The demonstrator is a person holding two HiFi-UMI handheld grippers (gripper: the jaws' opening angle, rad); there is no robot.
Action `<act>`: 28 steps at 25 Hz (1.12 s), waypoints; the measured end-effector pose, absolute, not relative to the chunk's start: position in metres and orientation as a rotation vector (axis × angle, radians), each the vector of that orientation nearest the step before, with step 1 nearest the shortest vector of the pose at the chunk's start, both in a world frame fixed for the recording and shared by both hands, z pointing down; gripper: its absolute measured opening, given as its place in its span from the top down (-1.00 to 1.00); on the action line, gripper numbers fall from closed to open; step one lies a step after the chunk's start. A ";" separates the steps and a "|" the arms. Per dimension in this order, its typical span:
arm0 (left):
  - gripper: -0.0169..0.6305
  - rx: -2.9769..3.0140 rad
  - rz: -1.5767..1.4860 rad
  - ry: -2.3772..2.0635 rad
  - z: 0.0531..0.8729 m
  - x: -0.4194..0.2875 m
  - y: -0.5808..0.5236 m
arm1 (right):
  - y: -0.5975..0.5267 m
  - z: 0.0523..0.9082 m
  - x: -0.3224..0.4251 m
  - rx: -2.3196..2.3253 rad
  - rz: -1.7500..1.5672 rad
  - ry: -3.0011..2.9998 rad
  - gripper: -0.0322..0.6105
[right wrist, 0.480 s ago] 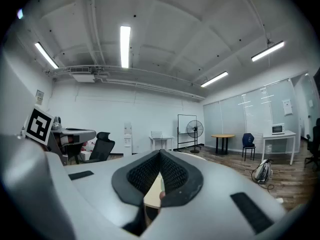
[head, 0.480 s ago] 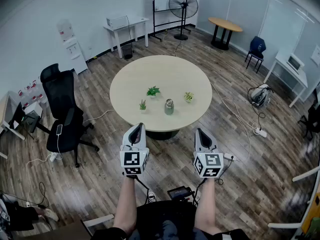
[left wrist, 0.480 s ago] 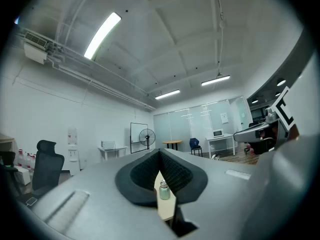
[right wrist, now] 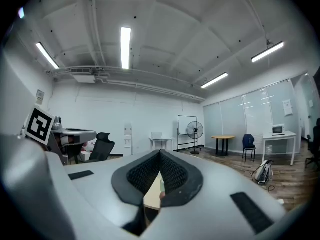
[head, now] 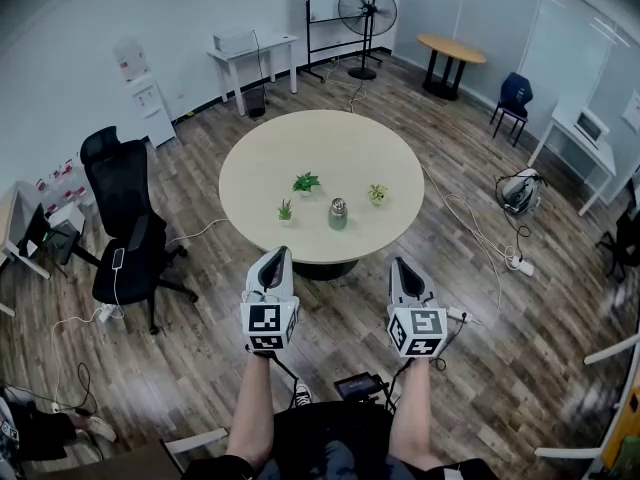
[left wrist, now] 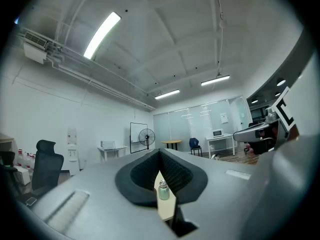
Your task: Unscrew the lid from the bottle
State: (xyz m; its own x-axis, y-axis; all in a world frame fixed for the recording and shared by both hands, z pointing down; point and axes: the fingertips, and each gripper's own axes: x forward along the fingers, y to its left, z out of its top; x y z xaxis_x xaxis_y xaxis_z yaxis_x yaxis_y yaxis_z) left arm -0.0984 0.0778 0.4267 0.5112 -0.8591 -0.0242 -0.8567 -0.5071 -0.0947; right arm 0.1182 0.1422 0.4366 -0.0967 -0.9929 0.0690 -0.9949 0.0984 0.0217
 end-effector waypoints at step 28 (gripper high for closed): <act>0.94 -2.718 -0.048 1.404 0.435 -0.111 0.035 | 0.112 0.438 0.098 2.113 0.043 -2.171 0.89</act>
